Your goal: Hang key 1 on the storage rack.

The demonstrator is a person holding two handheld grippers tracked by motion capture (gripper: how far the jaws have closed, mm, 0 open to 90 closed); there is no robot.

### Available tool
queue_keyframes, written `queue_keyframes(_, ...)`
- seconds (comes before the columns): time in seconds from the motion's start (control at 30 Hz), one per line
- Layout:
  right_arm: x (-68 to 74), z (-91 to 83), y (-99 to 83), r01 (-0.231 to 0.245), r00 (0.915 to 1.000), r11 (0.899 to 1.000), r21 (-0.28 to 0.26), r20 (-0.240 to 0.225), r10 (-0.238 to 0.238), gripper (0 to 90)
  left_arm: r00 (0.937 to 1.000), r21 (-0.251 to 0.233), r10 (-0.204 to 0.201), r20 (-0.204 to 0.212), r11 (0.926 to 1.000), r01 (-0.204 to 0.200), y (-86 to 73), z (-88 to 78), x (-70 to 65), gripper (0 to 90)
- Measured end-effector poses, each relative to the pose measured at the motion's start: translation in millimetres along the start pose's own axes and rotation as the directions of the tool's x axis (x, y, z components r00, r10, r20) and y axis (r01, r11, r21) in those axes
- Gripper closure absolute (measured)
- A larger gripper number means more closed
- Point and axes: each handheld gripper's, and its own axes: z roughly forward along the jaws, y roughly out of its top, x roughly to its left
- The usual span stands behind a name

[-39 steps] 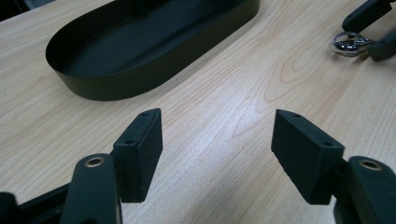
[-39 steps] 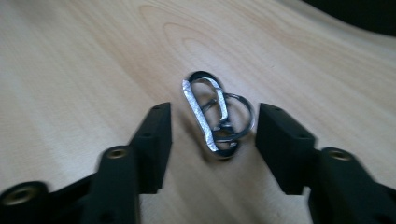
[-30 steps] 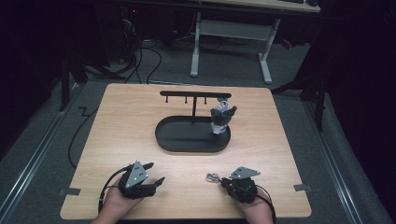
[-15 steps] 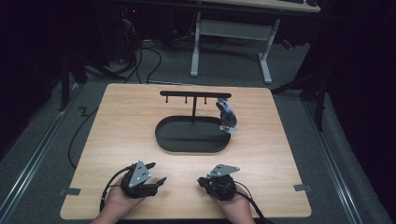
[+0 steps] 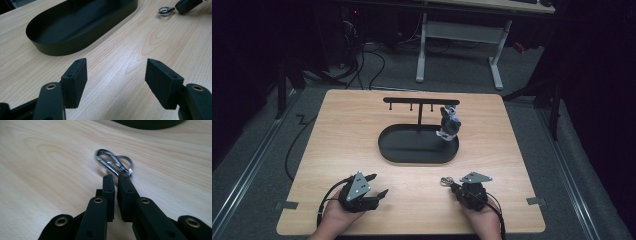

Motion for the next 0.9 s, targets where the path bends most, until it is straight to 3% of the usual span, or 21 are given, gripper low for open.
queue_keyframes(0.07,-2.0,-1.8,0.6,-0.009,1.0000,1.000,-0.008,-0.002,0.009,84.9,1.0000,0.001,0.001,-0.001,1.0000,-0.001,-0.3,-0.3,0.1,34.9)
queue_keyframes(0.1,0.2,-5.4,4.8,-0.030,0.9993,0.999,-0.038,-0.025,0.029,84.8,1.0000,0.005,-0.001,-0.002,1.0000,0.001,-1.2,-1.0,0.1,35.0)
queue_keyframes(0.17,6.0,-5.0,11.4,-0.028,0.9989,0.998,-0.062,-0.040,0.025,83.7,1.0000,0.009,-0.002,-0.004,1.0000,0.003,-2.5,-1.8,0.5,35.0)
queue_keyframes(0.3,14.5,11.5,39.1,0.015,0.9991,0.998,-0.066,-0.037,-0.018,83.3,0.9999,0.012,-0.008,-0.009,0.9999,0.008,-4.3,-2.8,1.2,35.0)
queue_keyframes(0.33,14.5,11.5,39.1,0.015,0.9991,0.998,-0.066,-0.037,-0.018,83.3,0.9999,0.012,-0.008,-0.009,0.9999,0.008,-4.3,-2.8,1.2,35.1)
queue_keyframes(0.4,12.6,31.5,52.5,0.023,0.9981,1.000,-0.015,-0.056,-0.024,84.3,0.9999,0.007,-0.011,-0.012,0.9999,0.011,-3.9,-4.6,1.8,35.0)
queue_keyframes(0.5,12.9,39.5,46.3,0.036,0.9971,0.999,0.036,-0.068,-0.034,84.9,0.9998,0.006,-0.014,-0.011,0.9999,0.014,-4.7,-4.7,3.5,35.1)
queue_keyframes(0.7,5.2,3.9,12.1,0.071,0.9931,0.996,0.057,-0.097,-0.066,83.1,0.9999,0.016,-0.012,-0.001,0.9998,0.012,-4.4,-1.7,1.3,35.1)
queue_keyframes(0.8,-4.7,-22.5,-2.6,0.043,0.9921,0.998,0.041,-0.120,-0.038,78.6,1.0000,0.019,0.001,0.001,0.9998,-0.001,-3.8,-0.7,-2.8,35.1)
queue_keyframes(0.9,-14.6,-39.8,-10.4,0.027,0.9940,0.997,0.067,-0.108,-0.020,74.0,1.0000,0.025,0.004,0.003,0.9997,-0.004,-3.1,0.6,-4.3,35.1)
